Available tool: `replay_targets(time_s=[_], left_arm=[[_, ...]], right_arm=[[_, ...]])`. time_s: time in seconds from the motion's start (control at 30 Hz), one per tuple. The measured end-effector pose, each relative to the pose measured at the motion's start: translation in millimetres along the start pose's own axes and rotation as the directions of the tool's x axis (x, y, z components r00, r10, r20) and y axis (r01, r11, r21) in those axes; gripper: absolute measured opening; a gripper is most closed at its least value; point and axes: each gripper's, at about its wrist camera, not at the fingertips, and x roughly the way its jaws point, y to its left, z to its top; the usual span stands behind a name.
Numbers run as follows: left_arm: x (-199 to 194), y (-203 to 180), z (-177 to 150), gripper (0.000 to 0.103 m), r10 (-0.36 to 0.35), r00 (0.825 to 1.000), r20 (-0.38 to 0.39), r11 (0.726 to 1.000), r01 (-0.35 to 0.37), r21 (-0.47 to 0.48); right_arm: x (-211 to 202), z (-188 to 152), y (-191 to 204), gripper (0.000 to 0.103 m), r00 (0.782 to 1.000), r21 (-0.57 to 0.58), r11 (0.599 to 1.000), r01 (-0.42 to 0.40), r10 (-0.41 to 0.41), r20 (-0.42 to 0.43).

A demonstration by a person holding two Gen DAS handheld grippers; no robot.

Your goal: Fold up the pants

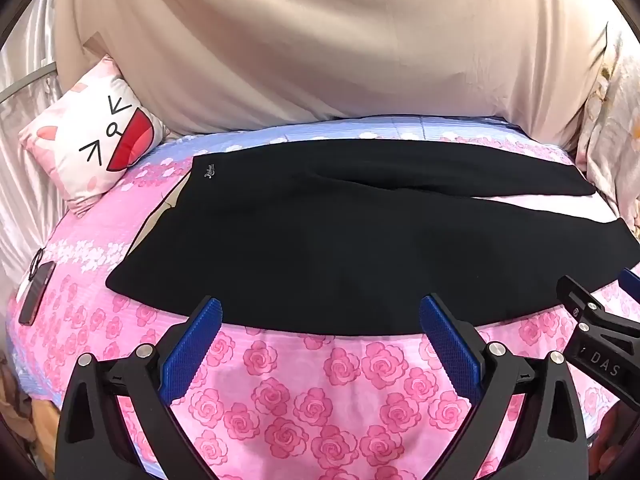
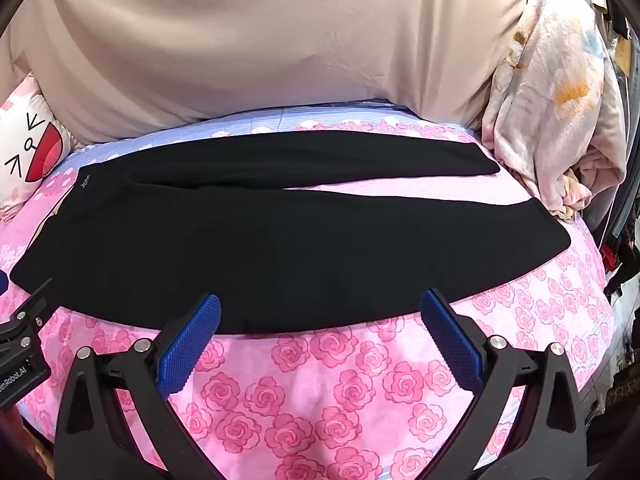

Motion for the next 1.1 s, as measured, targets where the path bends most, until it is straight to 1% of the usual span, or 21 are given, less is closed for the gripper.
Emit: replay_targets(time_s=[0.3,0.33,0.47,0.53,1.1], left_arm=[[4.9,3.3,-3.0,0.097,-0.008,1.000,-0.011,1.000,0.008,0.002],[5.4,3.9,-3.7,0.097,-0.008,1.000,-0.012,1.000,0.008,0.004],[8.9,1.8,-4.6,0.097,-0.004,1.000,-0.018,1.000,0.004,0.013],[9.6,1.9,-5.1,0.097,-0.004,1.000,-0.017,1.000,0.004,0.015],[11.5,-0.9,-1.7,0.097,0.002,1.000,-0.025,1.000,-0.001,0.024]], right_arm=[[-0.8,-0.4,-4.9,0.098,1.000,0.005,1.000,0.002,-0.002,0.000],[-0.9,-0.2,1.8,0.098,1.000,0.001,1.000,0.001,-0.001,-0.002],[-3.9,-1.7,0.7,0.098,1.000,0.005,1.000,0.000,0.000,-0.001],[1.7,-4.6,-5.6,0.098,1.000,0.004,1.000,-0.001,0.001,-0.003],[5.6,-3.6,-7.4,0.098,1.000,-0.002,1.000,-0.003,0.003,-0.008]])
